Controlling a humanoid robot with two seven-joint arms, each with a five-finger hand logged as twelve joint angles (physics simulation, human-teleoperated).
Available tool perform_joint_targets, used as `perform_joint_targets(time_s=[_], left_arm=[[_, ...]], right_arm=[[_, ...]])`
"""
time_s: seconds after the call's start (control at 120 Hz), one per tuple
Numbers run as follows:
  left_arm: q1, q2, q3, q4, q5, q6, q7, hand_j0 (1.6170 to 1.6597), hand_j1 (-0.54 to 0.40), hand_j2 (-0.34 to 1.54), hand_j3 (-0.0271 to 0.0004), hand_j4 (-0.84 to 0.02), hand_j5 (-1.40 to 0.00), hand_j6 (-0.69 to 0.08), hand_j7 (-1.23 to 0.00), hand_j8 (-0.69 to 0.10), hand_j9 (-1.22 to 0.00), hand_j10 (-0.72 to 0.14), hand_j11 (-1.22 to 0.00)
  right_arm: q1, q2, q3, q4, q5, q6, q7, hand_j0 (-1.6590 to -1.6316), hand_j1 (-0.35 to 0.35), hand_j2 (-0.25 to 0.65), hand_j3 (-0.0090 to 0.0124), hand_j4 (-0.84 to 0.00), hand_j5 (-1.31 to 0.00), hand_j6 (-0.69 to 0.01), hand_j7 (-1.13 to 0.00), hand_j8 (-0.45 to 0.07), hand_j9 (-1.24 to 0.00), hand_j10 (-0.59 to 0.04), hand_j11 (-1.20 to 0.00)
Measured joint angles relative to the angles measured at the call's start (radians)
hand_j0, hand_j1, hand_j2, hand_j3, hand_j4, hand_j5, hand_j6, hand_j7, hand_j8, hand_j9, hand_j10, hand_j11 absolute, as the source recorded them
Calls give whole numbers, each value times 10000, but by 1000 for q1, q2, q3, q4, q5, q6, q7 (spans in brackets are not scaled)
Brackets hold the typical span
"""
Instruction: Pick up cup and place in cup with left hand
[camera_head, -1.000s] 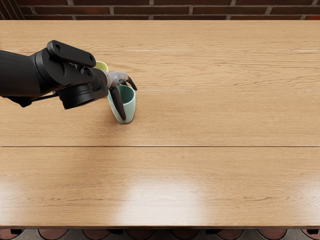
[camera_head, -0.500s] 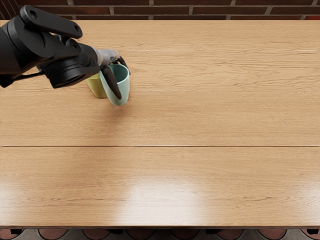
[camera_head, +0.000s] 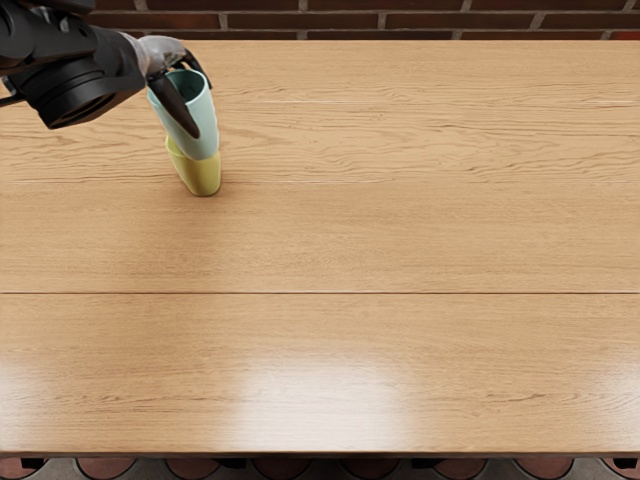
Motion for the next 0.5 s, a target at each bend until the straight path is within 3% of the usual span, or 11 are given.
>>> perform_joint_targets(time_s=[0.15, 0.317, 0.367, 0.4, 0.5], left_arm=[[58, -7, 7, 79, 1, 0, 0, 16432, -2270, 1951, 2, -2790, -10275, -747, -9767, -1078, -9678, -1761, -9720], [110, -12, 7, 165, 9, -1, 0, 16441, -2003, 1704, 2, -2919, -10371, -1056, -9714, -1309, -9677, -2249, -9731], [112, -13, 7, 178, 11, -2, 0, 16445, -2192, 1880, 3, -2780, -10407, -863, -9704, -1170, -9739, -2129, -9740], [115, -13, 7, 186, 12, -1, 0, 16444, -2281, 1941, 3, -2780, -10362, -971, -9747, -509, -9784, -2132, -9749], [121, -13, 7, 203, 12, 0, 0, 16441, -2226, 1953, 3, -2719, -10356, -678, -9871, -529, -9784, -2223, -9775]], right_arm=[[0, 0, 0, 0, 0, 0, 0, -16581, -3345, -26, 0, -120, -158, -121, -158, -121, -158, -122, -158], [0, 0, 0, 0, 0, 0, 0, -16581, -3345, -26, 0, -120, -158, -121, -158, -121, -158, -122, -158], [0, 0, 0, 0, 0, 0, 0, -16581, -3347, -26, 0, -118, -156, -119, -156, -120, -156, -121, -156], [0, 0, 0, 0, 0, 0, 0, -16581, -3345, -26, 0, -120, -157, -120, -158, -121, -157, -122, -158], [0, 0, 0, 0, 0, 0, 0, -16581, -3343, -26, 0, -121, -159, -122, -160, -123, -160, -123, -160]])
